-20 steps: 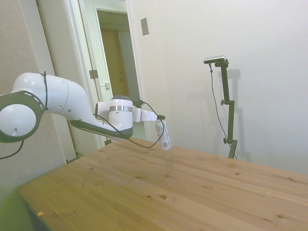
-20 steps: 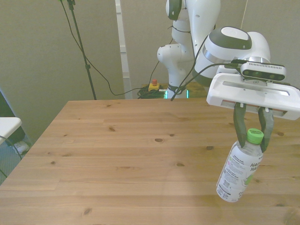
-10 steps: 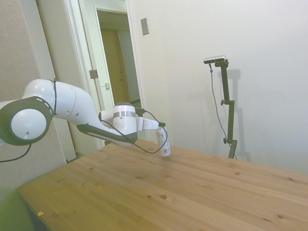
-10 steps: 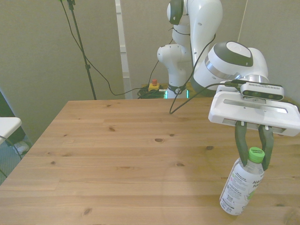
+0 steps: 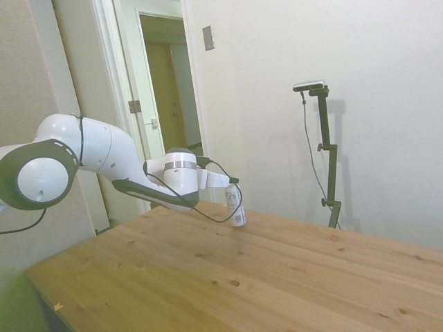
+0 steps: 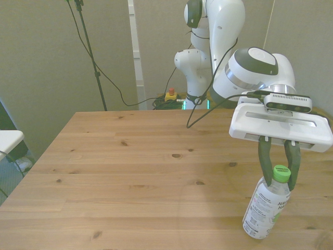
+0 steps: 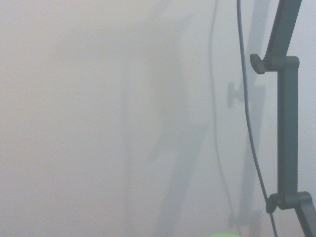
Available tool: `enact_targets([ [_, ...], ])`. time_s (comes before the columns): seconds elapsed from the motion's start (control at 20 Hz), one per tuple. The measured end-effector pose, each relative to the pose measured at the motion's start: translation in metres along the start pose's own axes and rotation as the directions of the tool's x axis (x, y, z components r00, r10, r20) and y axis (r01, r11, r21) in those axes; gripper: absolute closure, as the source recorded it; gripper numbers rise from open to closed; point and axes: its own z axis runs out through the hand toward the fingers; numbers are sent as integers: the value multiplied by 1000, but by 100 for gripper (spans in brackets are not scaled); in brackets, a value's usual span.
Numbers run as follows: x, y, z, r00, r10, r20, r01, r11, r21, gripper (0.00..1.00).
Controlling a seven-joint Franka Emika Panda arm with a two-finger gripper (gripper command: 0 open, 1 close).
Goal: Stand the water bottle
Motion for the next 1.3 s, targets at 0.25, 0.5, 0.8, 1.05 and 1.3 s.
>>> enact_targets([
  [0.25, 3, 8, 5, 1000, 2, 1, -2, 1000, -10, 0],
  [0.5, 4, 9, 5, 1000, 1, 1, -1, 1000, -12, 0],
  [0.8, 2, 13, 6, 1000, -3, 3, 3, 1000, -19, 0],
  [1.05, 5, 18, 7, 1000, 0, 6, 0, 1000, -25, 0],
  [1.3, 22, 0, -6, 999, 32, 15, -32, 999, -7, 0],
])
